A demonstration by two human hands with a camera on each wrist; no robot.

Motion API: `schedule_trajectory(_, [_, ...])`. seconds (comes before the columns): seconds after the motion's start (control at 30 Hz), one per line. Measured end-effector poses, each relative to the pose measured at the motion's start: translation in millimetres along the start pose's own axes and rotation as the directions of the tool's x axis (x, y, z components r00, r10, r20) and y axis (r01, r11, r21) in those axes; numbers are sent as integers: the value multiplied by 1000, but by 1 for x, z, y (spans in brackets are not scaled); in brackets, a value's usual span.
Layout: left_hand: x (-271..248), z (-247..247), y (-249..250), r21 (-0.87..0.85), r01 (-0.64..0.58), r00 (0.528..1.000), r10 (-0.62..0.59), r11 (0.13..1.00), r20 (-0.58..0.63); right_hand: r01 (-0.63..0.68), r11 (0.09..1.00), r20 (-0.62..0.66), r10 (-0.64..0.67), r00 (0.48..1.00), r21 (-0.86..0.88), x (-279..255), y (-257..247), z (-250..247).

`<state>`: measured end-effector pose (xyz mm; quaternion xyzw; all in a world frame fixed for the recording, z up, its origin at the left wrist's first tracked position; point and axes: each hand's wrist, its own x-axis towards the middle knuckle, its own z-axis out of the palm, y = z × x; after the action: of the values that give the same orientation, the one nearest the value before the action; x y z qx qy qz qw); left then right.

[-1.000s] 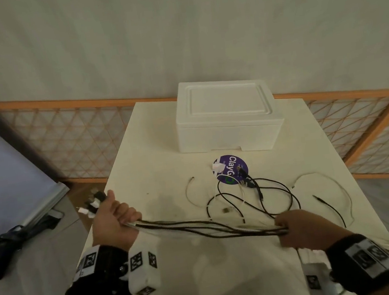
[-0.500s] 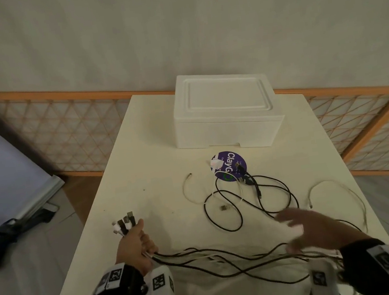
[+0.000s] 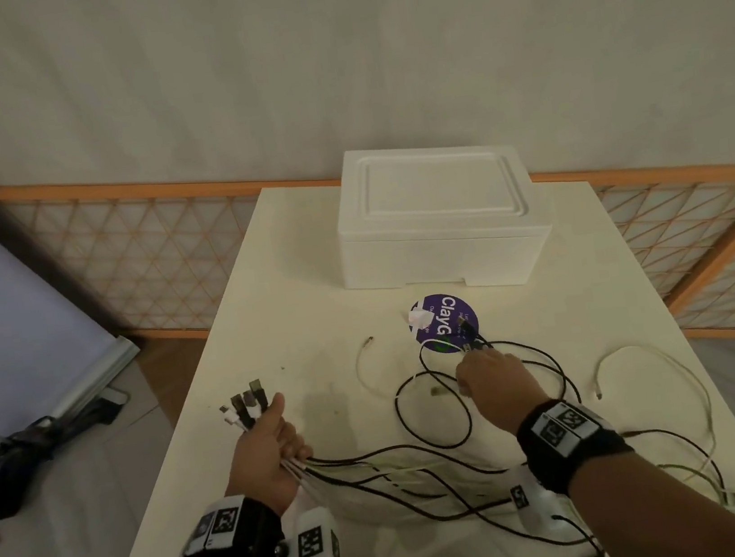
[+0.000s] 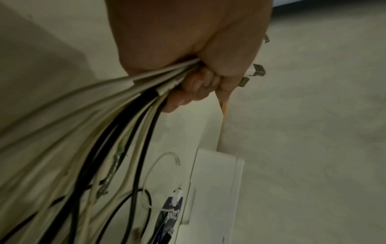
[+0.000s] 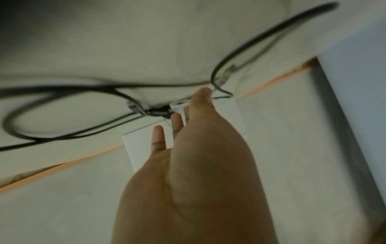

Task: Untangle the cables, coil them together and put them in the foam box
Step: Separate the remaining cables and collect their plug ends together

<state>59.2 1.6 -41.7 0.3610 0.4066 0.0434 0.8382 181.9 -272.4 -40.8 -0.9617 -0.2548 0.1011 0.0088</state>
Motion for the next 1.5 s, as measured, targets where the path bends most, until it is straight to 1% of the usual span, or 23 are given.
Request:
schedule_trajectory(0.1, [-10, 15, 5, 32, -45, 996, 43, 998, 83, -64, 979, -118, 88, 989, 192, 2, -5, -38])
schedule_trajectory(0.17, [-15, 29, 9, 55, -73, 989, 65, 996, 134, -17, 946, -262, 107, 959, 325, -5, -14, -67])
schedule_trajectory(0.2, [-18, 36, 10, 63, -89, 984, 79, 994, 157, 20, 937, -322, 100, 941, 348, -9, -21, -79])
schedule_trajectory(0.27, [-24, 49, 13, 88, -120, 977, 102, 989, 188, 98, 961, -378, 7, 926, 258, -14, -35, -98])
schedule_trajectory(0.33, [-29, 59, 14, 122, -149, 969, 120, 981, 215, 132, 984, -369, -80, 926, 119, -15, -45, -104])
schedule_trajectory(0.37, [-31, 63, 14, 136, -160, 965, 126, 978, 229, 145, 983, -373, -94, 923, 111, -16, -50, -104])
schedule_trajectory(0.5, [-44, 69, 14, 153, -223, 933, 165, 963, 321, 220, 948, -447, -97, 889, 232, -26, -69, -107])
schedule_trajectory(0.63, [-57, 70, 10, 178, -309, 866, 200, 934, 458, 285, 863, -375, -122, 919, 417, -32, -93, -109])
schedule_trajectory(0.67, [-57, 68, 8, 182, -312, 859, 196, 932, 473, 293, 849, -356, -135, 925, 440, -33, -101, -108])
schedule_trajectory(0.77, [-57, 64, 2, 125, -215, 870, 132, 969, 476, 336, 826, -325, -198, 925, 452, -37, -119, -98])
schedule_trajectory(0.83, [-54, 59, 3, 60, -155, 888, 113, 986, 447, 374, 820, -270, -278, 922, 434, -39, -123, -92])
schedule_trajectory(0.93, [-50, 50, 8, -11, -134, 911, 128, 991, 391, 363, 879, -63, -361, 930, 308, -42, -116, -87])
schedule_trajectory(0.97, [-52, 49, 9, -21, -137, 916, 135, 990, 378, 368, 888, -29, -375, 927, 275, -43, -113, -86])
schedule_trajectory(1.03, [-52, 48, 7, -35, -157, 920, 159, 987, 357, 398, 890, -40, -400, 916, 221, -45, -107, -87])
schedule_trajectory(1.1, [-49, 42, 10, -96, -161, 934, 183, 982, 308, 356, 907, -88, -345, 934, 224, -45, -95, -91])
schedule_trajectory(1.17, [-39, 29, 18, -202, -130, 957, 177, 971, 232, 225, 900, -133, -188, 973, 373, -43, -72, -96])
schedule_trajectory(1.2, [-34, 22, 23, -242, -122, 966, 171, 963, 193, 173, 894, -153, -120, 981, 413, -41, -59, -98])
schedule_trajectory(1.23, [-31, 16, 27, -271, -122, 972, 170, 955, 163, 147, 916, -173, -87, 981, 374, -39, -48, -99])
schedule_trajectory(1.3, [-28, 7, 33, -318, -126, 975, 177, 940, 136, 103, 977, -209, -62, 976, 188, -34, -27, -101])
schedule_trajectory(1.33, [-27, 4, 35, -344, -125, 977, 175, 931, 120, 57, 986, -237, -19, 971, 154, -32, -18, -101])
schedule_trajectory(1.43, [-24, -7, 41, -377, -125, 980, 173, 918, 96, -56, 951, -318, 156, 935, 303, -30, 9, -103])
schedule_trajectory(1.47, [-24, -8, 42, -363, -130, 979, 177, 923, 100, -79, 942, -299, 182, 937, 327, -31, 16, -104])
schedule_trajectory(1.5, [-24, -8, 41, -336, -136, 978, 181, 932, 105, -108, 942, -230, 187, 955, 317, -33, 21, -105])
